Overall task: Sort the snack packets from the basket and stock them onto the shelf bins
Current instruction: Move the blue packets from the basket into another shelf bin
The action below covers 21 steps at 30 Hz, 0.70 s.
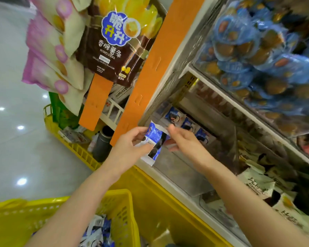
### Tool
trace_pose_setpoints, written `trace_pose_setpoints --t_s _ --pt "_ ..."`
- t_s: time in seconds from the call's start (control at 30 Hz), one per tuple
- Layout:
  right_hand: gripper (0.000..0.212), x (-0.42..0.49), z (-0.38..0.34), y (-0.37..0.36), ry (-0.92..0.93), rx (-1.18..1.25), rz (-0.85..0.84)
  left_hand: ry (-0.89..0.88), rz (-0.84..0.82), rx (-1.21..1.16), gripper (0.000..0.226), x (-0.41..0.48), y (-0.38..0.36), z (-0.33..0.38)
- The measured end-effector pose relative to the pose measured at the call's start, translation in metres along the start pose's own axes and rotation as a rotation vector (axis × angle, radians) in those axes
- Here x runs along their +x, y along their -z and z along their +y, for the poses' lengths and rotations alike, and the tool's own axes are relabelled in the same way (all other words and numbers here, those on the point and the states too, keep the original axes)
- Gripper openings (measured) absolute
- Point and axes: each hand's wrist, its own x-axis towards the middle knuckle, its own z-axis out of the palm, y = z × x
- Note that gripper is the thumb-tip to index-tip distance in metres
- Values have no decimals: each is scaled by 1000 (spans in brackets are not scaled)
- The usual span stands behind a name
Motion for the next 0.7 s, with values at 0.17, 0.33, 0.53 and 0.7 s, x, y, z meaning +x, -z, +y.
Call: trace_pose_setpoints --t_s 0.17,0.33,0.53,0.7 --pt "5 -26 -9 -2 154 91 117 -12 136 0 31 -11 0 0" --pt "15 -44 -2 -6 631 -323 213 353 95 -366 37 -19 0 16" --pt "21 -57 1 -12 698 -606 32 213 28 -425 21 -29 3 22" --pt "31 -56 -6 -14 264 -143 56 133 21 -286 34 -33 2 19"
